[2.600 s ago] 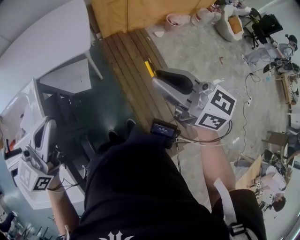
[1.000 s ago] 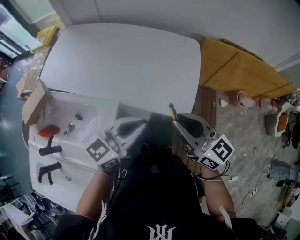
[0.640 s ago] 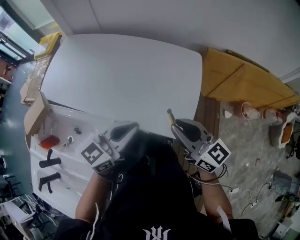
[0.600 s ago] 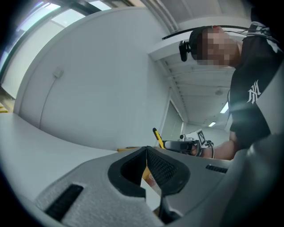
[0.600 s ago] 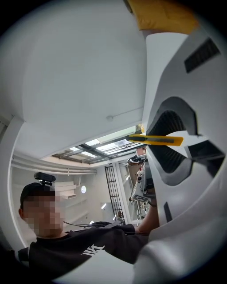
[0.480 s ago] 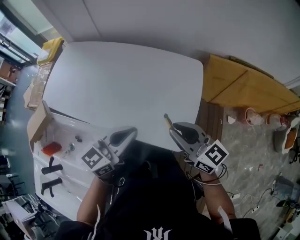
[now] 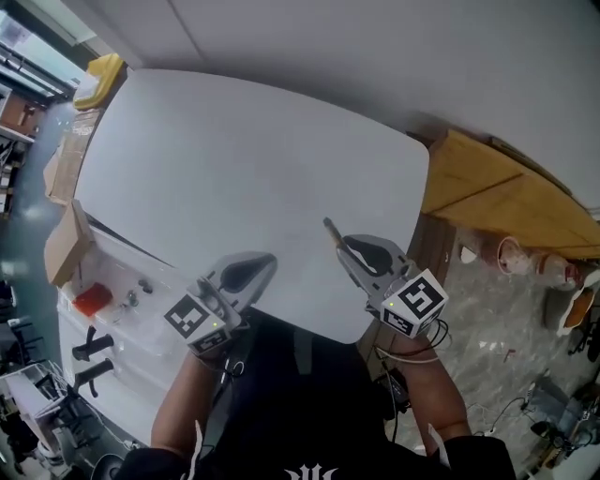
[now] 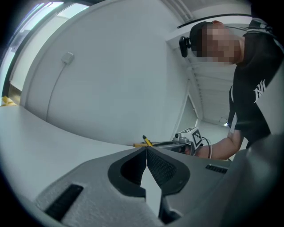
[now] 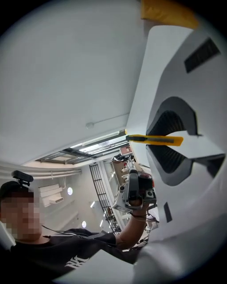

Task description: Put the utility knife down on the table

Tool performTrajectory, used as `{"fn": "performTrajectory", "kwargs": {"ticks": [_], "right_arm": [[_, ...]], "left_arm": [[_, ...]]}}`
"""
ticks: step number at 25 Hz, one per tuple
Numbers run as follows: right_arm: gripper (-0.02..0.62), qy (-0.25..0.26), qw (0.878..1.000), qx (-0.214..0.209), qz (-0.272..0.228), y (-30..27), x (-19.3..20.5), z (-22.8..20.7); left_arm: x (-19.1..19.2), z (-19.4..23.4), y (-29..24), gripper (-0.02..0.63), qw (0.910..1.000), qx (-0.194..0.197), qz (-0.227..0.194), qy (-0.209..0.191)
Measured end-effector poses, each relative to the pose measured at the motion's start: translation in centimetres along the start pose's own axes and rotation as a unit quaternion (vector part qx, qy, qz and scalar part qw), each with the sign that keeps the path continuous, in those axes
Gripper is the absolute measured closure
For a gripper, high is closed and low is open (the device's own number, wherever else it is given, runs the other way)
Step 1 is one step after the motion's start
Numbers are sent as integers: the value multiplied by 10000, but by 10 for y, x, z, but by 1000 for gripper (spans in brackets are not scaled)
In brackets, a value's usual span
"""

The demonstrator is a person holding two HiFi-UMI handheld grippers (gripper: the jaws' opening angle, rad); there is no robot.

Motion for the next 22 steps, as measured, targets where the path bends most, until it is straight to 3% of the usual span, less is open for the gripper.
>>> {"fn": "performTrajectory", "kwargs": {"ticks": [4, 8, 13, 18, 22], "right_arm": [[541, -58, 9994, 159, 312, -59, 19, -33], [541, 66, 9952, 312, 929, -114, 47, -67], [541, 164, 9829, 393, 1790, -152, 91, -89], [541, 464, 9679, 400, 2436, -171, 113, -90], [541, 667, 9608, 324, 2670, -178, 115, -86]], "left_arm": [[14, 58, -14, 600, 9992, 298, -3, 247], [29, 117, -36, 600, 9988, 72, 480, 92], [64, 157, -58, 600, 9965, -21, 770, 322], [87, 181, -73, 600, 9964, 113, 808, 216], [90, 186, -81, 600, 9960, 218, 859, -58]]}}
Point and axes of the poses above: the fingertips, and each gripper's own axes: y backward along the fingers, z to its left, x out of its underside, the point moved 10 cm from there along y, backward along the fingers, and after that the axes turned 5 degrees about y, right-handed, at the moved point
